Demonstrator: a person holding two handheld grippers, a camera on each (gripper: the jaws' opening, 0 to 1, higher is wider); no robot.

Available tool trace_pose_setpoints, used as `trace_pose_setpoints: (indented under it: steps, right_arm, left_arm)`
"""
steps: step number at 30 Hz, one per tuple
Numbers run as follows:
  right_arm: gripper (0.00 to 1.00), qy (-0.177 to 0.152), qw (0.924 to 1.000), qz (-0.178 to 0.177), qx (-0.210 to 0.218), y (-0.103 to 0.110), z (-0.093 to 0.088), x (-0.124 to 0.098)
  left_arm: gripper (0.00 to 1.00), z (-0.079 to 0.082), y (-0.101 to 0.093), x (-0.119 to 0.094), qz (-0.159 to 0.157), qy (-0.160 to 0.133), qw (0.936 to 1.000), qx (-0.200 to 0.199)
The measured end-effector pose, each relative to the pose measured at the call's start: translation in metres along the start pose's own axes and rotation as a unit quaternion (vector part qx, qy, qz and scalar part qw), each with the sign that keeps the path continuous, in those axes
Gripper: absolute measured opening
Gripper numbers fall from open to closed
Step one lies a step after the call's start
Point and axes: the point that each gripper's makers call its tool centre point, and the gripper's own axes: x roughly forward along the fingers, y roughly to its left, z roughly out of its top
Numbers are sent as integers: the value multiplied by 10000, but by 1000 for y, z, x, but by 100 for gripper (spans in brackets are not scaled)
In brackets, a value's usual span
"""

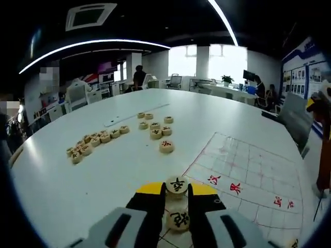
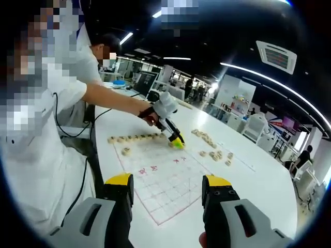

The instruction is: Pick up the chess pieces one by one and place each piece onto its starting position on the chessboard, setting the pieces on their correct points until all the chess pieces are arranged in the starting layout

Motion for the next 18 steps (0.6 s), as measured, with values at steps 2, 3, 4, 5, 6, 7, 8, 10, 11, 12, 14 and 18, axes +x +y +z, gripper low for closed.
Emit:
trace_pose_setpoints:
  steps: [2,3,4,5,6,7,8,10,11,12,14,18]
  right_arm:
    - [54,-2,10000,-10,5,-1,0,0]
    - [54,-4,10000,-12,5,-1,0,-1]
    - [54,-6,10000,-10,3,0,0,-1]
    - [54,-7,10000,-10,1,0,0,-1]
    - [54,-7,10000,-10,1,0,0,-1]
    - [54,-9,10000,-11,1,0,0,-1]
    - [54,-12,10000,-12,1,-1,0,-1]
    - [54,-13,10000,-16,2,-1,-1,-2]
    - [54,-13,10000,-21,3,-1,-1,-2]
    - [54,-16,10000,-24,5,-1,-1,-2]
    - [54,-22,10000,-27,3,-1,0,-2]
    - [54,-19,10000,-22,-2,0,0,-2]
  left_arm:
    - [20,-2,0,2,14,35,10000,3]
    - [20,-5,0,3,31,87,10000,20]
    - [20,-6,1,3,45,124,9999,23]
    - [22,-7,1,3,51,127,9999,0]
    - [26,-7,2,3,49,123,9999,-15]
    - [31,-4,2,2,45,67,10000,-36]
    - [37,-1,2,1,40,11,10000,-57]
    - [38,5,2,-1,44,-101,9999,-95]
    - [38,8,3,-3,57,-148,9998,-118]
    - [40,12,4,-5,71,-227,9996,-152]
    - [42,20,7,-8,103,-387,9990,-190]
    - [42,25,11,-11,160,-446,9987,-213]
